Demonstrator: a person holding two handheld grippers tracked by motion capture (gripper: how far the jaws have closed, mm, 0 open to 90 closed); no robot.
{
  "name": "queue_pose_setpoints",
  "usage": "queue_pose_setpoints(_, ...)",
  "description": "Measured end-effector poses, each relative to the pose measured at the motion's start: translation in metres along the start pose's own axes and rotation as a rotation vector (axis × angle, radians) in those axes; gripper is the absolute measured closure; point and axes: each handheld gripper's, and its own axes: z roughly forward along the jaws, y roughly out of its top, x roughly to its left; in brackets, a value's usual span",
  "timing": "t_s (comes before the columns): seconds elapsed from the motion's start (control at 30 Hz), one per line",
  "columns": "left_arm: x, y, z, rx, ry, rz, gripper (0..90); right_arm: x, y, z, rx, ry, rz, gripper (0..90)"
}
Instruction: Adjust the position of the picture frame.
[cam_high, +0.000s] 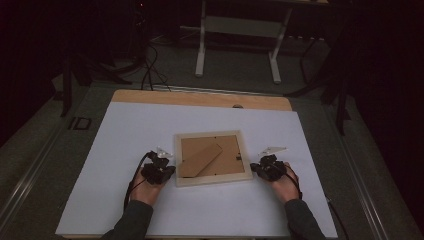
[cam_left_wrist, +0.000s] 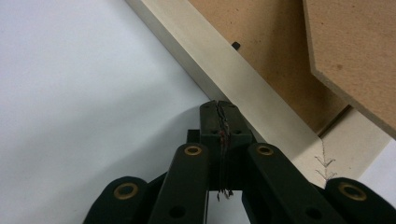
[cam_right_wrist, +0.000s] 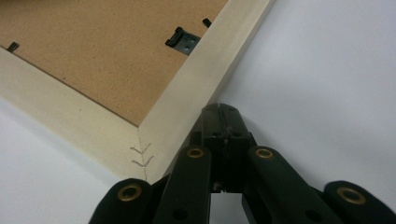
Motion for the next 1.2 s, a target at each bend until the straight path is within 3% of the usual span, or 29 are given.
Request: queue_pose_setpoints(1.2, 0.018, -0.001, -0.003, -0.003, 0.019, -0.062, 90.0, 0.014, 0.006, 0.007, -0.006, 0.016, -0.016, 90.0)
